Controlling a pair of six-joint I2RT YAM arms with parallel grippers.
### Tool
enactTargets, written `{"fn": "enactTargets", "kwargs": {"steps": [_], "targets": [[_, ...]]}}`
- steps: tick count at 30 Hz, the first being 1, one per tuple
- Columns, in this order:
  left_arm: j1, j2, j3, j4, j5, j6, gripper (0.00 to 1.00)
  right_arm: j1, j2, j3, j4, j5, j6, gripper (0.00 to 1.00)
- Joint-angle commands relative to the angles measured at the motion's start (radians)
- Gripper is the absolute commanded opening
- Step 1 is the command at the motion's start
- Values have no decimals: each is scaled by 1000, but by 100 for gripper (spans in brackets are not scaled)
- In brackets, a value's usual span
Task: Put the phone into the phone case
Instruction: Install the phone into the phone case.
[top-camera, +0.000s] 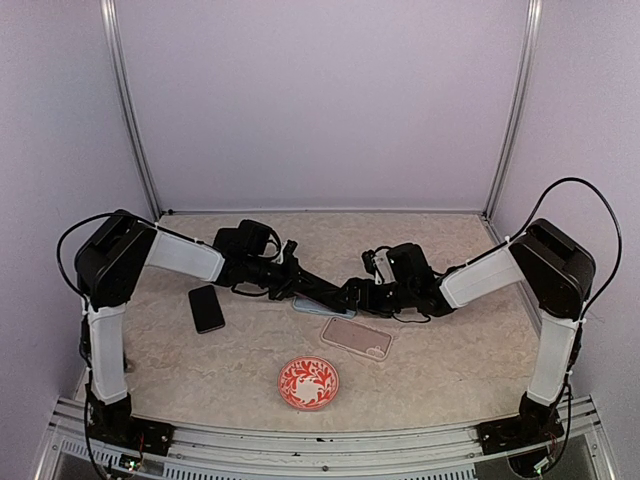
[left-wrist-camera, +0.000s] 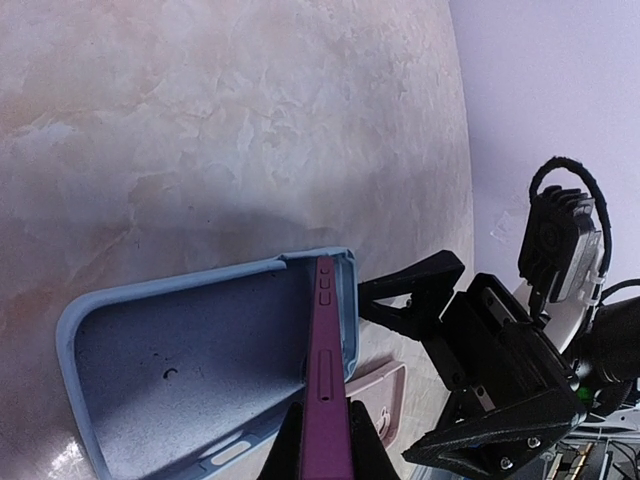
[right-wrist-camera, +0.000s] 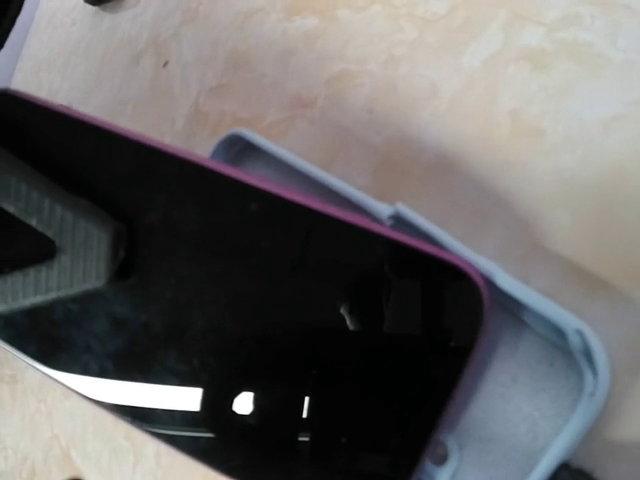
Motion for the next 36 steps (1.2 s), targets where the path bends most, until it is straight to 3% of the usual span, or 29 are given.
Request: {"fn": "enactTargets", "kwargs": {"steps": [1, 36], "targets": [[-9, 26, 47, 12, 48, 4, 0, -6, -11, -8, 20, -21, -7, 100], [-12, 180, 103, 25, 131, -58, 0, -7, 43, -13, 137, -104, 9, 100]]}}
